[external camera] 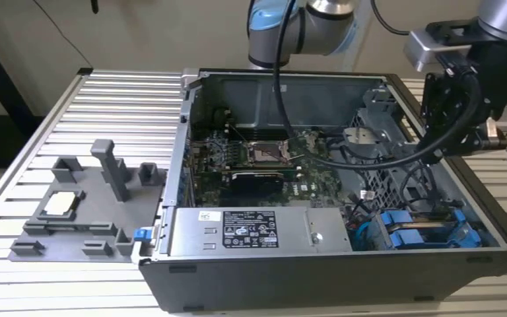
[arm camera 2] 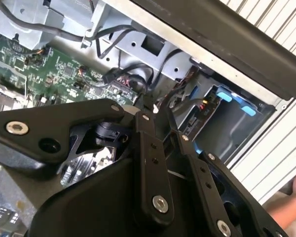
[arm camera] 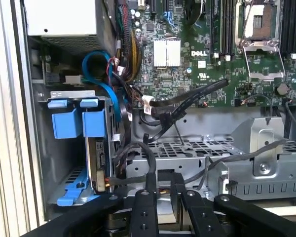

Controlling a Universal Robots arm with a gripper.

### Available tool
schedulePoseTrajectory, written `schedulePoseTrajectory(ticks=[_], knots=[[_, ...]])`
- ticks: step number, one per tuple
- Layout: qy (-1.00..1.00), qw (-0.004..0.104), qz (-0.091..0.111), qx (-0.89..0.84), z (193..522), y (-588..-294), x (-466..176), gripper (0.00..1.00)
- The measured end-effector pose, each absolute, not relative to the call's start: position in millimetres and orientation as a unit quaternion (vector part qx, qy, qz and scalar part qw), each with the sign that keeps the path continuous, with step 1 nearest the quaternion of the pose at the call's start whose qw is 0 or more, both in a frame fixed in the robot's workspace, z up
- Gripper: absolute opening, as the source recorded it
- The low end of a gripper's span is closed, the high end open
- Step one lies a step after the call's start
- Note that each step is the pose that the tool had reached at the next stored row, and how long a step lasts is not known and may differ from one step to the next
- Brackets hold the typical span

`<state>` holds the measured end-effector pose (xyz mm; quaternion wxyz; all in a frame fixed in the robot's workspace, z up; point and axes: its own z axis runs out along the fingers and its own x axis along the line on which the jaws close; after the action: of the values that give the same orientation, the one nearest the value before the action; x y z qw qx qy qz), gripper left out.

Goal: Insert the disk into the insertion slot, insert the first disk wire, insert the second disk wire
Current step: 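Insert the first disk wire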

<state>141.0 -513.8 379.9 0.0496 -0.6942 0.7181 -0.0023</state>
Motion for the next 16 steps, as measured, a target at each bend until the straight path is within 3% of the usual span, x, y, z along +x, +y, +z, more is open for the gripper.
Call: schedulePoseTrajectory(ticks=[7,16], knots=[[0.717,0.060,-0.002,-0.695,379.8,-514.9,124.7,0.27],[0.715,0.082,0.013,-0.694,379.8,-524.5,117.5,0.27]])
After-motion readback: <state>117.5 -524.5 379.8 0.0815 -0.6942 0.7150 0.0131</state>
